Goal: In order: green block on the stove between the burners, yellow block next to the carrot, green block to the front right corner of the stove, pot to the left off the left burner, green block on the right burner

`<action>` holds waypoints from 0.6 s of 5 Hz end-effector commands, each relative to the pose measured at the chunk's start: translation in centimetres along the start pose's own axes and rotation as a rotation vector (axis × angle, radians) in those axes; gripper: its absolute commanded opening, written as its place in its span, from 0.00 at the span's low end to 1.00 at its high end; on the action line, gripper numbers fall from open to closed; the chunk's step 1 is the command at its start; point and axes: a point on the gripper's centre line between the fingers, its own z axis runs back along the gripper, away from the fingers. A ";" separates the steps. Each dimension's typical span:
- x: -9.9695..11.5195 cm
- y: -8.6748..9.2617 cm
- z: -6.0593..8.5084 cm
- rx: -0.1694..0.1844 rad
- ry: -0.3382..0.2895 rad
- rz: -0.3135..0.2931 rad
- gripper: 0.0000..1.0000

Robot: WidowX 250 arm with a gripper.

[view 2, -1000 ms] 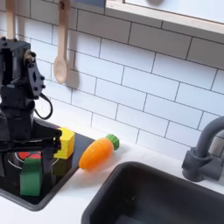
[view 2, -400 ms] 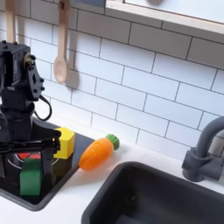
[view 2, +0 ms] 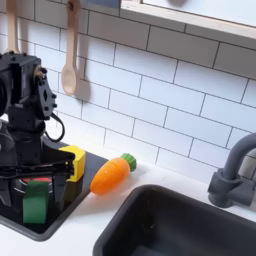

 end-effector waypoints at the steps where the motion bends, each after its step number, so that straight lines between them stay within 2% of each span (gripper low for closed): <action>1: -0.8 -0.3 -1.3 0.030 0.005 -0.018 1.00; 2: -0.7 -0.4 -1.3 0.033 0.002 -0.018 0.85; 3: -0.3 0.1 -1.3 0.034 -0.011 -0.004 0.00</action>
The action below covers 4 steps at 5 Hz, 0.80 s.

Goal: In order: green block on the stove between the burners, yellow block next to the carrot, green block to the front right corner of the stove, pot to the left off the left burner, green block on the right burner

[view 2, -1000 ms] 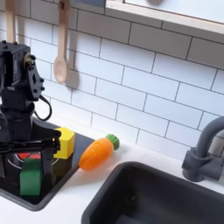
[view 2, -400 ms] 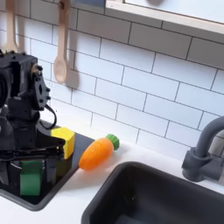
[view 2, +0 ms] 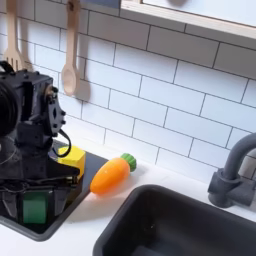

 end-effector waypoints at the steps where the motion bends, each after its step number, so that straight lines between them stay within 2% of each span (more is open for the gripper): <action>1: 0.5 0.5 -0.1 -0.004 -0.001 0.013 0.00; 2: 1.0 0.7 -0.1 0.002 -0.003 0.004 0.00; 4: 3.0 2.2 -0.3 0.013 -0.006 0.040 0.00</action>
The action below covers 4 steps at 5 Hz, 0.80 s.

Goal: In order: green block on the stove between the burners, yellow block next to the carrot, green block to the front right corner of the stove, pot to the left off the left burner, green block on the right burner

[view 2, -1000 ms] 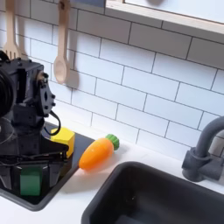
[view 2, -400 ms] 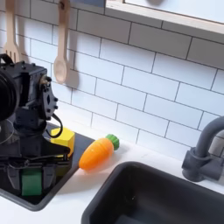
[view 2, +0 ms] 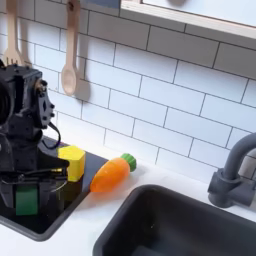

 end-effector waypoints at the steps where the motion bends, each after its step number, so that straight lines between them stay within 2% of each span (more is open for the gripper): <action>1: 1.6 0.6 -0.3 -0.003 0.003 0.028 0.00; 4: 3.3 0.6 -0.3 0.003 -0.006 0.044 0.00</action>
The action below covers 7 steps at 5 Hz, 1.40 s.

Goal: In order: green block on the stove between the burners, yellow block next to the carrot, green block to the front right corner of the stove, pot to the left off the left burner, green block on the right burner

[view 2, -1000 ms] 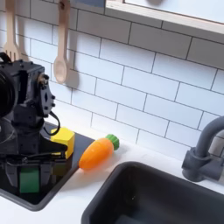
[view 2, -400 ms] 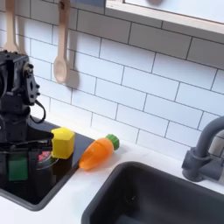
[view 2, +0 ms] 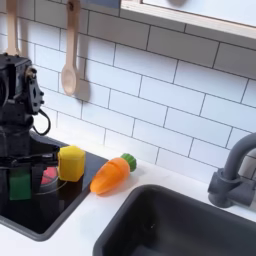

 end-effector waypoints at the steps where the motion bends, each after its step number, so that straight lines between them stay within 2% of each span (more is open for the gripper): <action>1: 0.9 0.2 0.1 -0.002 -0.005 0.014 0.00; 2: 1.2 0.6 0.1 0.002 -0.006 0.024 0.00; 3: 1.0 0.9 0.2 0.002 0.002 0.043 1.00; 4: 0.8 1.3 0.7 0.004 0.004 0.052 1.00; 6: 0.6 1.1 1.4 -0.035 0.028 0.062 1.00; 7: 0.8 1.1 2.8 -0.061 0.004 0.067 1.00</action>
